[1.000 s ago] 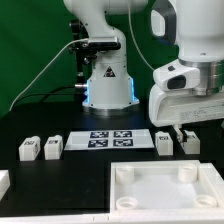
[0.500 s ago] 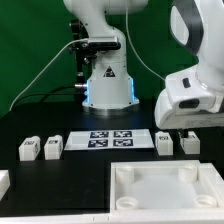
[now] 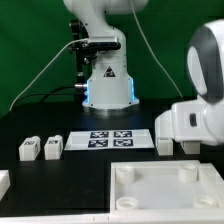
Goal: Assemble one leg
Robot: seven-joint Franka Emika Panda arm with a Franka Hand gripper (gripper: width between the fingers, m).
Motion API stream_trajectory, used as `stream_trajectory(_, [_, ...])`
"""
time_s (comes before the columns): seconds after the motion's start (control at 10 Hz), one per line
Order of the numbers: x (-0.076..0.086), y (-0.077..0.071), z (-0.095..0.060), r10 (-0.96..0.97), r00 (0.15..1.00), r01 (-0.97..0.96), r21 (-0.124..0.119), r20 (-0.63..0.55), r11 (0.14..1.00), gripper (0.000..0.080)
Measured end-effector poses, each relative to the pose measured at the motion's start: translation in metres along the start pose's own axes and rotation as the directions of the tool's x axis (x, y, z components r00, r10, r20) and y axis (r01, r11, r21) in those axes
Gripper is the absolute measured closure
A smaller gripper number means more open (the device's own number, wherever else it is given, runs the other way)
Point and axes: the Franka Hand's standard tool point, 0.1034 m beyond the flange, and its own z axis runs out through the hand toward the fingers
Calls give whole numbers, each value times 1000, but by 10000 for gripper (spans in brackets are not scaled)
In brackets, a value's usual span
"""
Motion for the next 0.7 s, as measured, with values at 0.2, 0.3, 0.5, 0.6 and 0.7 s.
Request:
stream_trajectory(0.2, [-2, -2, 11, -1, 1000, 1, -7, 2, 1000, 151])
stream_trajectory(0.3, [-1, -3, 14, -4, 1000, 4, -9, 0, 1000, 151])
stream_trajectory(0.5, [0, -3, 17, -3, 1000, 3, -10, 1, 1000, 151])
stream_trajectory(0.6, [1, -3, 19, -3, 1000, 3, -9, -2, 1000, 151])
stream_trajectory(0.7, [2, -2, 19, 1, 1000, -1, -4, 1, 1000, 151])
